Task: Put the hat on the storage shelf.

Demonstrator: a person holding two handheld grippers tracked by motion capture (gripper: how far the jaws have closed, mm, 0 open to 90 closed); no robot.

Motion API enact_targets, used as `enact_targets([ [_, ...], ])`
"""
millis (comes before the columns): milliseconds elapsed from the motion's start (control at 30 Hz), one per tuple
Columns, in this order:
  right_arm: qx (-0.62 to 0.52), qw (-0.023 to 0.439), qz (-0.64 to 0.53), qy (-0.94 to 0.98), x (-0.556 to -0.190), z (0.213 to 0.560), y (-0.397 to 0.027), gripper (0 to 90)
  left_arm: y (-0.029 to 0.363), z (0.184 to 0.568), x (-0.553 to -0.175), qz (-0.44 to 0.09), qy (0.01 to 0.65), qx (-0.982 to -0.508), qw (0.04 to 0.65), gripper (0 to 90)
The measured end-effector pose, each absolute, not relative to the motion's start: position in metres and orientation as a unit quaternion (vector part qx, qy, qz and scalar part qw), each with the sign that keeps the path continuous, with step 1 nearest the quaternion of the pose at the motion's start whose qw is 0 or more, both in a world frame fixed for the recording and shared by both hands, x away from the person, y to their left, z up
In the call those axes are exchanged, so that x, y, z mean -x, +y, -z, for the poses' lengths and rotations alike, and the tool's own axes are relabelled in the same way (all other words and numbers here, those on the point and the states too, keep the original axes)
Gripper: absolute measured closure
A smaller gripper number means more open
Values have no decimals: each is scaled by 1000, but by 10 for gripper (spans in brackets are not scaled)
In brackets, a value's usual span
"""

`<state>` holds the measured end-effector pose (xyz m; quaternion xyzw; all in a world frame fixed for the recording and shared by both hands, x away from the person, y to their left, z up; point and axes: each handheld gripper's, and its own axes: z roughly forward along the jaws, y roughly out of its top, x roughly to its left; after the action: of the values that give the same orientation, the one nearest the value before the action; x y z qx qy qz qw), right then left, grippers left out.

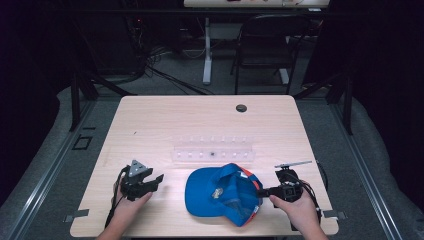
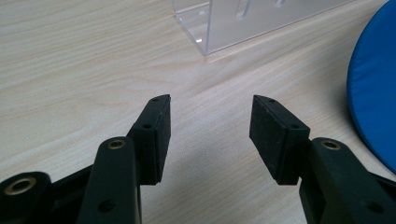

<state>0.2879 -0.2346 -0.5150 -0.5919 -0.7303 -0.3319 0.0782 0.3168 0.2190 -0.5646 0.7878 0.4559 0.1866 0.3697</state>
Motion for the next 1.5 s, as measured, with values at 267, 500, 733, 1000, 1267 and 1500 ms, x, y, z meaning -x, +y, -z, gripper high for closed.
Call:
enact_targets([
  [267, 601, 71, 326, -726, -293, 506, -239, 796, 219, 564, -317, -186, 457, -787, 370, 488],
  [500, 601, 64, 311, -733, -297, 497, -238, 796, 219, 565, -317, -184, 456, -788, 370, 488],
  [733, 599, 51, 294, -743, -304, 487, -239, 796, 219, 565, -317, -183, 456, -789, 369, 488],
  [1000, 600, 48, 249, -759, -310, 476, -241, 797, 218, 566, -317, -183, 454, -791, 367, 488],
  [1267, 605, 33, 227, -763, -316, 464, -240, 797, 217, 566, -317, -184, 454, -791, 367, 488],
  [1500, 601, 25, 213, -770, -322, 449, -237, 798, 217, 567, -317, -183, 451, -793, 365, 488],
])
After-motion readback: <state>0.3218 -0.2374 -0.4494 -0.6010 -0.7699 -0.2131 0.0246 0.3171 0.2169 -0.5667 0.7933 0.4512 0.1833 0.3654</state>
